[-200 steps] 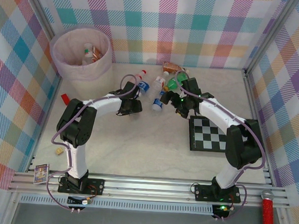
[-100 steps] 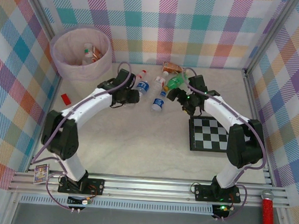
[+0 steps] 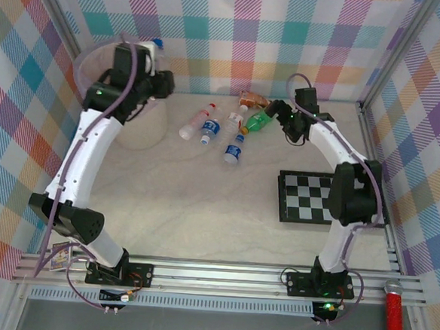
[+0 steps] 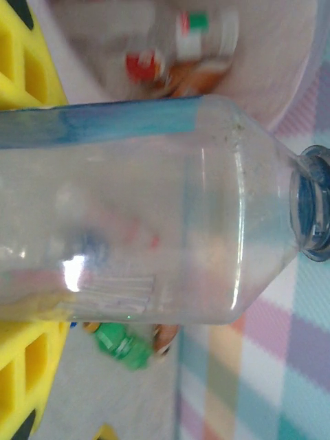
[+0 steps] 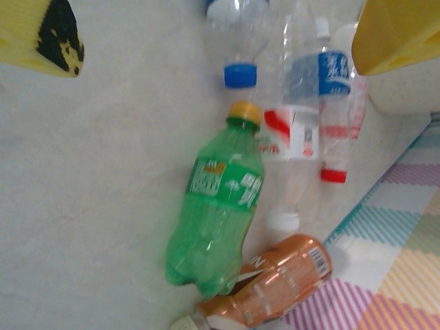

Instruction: Put the plastic bottles in the bin

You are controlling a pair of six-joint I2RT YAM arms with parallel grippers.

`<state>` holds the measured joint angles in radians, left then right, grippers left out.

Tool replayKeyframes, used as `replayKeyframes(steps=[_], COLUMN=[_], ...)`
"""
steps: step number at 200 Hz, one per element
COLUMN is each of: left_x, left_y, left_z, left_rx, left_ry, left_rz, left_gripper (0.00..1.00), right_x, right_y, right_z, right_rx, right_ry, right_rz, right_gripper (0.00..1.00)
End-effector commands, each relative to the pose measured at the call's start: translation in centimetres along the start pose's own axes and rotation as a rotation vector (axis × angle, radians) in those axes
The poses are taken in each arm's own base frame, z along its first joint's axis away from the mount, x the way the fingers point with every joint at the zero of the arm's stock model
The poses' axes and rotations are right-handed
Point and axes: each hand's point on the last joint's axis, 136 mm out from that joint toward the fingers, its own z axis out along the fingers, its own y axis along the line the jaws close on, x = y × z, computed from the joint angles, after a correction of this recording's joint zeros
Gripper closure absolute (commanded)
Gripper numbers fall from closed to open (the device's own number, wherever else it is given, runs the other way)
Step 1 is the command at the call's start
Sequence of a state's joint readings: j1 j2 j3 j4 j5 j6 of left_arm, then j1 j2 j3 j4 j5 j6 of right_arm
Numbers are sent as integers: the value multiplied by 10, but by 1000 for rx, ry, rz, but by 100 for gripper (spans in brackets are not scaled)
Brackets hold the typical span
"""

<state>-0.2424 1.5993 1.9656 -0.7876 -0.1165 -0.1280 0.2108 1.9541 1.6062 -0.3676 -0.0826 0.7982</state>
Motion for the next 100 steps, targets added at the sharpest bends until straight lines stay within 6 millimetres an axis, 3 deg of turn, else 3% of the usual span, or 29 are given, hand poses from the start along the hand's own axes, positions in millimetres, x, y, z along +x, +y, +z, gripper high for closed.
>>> replayKeyframes(steps=[1,35,51,100], left_x=[-22,-52,-59,-46], left_y=[35,82,103,150], left_z=[10,27,36,79], left_rx=[-69,-140,-160,-200], left_ry=[-30,-84,-90,34], left_rz=[-11,-81,-130,-195], left_gripper=[48,48,48,48], right_x=[-12,-8,-6,0], right_y=[7,12,4,-6], right_z=[24,56,70,102], right_rx=[-9,-19,9,36], right_ry=[0,67,78,123], right_rz=[10,24,41,58], right_gripper=[0,0,0,0])
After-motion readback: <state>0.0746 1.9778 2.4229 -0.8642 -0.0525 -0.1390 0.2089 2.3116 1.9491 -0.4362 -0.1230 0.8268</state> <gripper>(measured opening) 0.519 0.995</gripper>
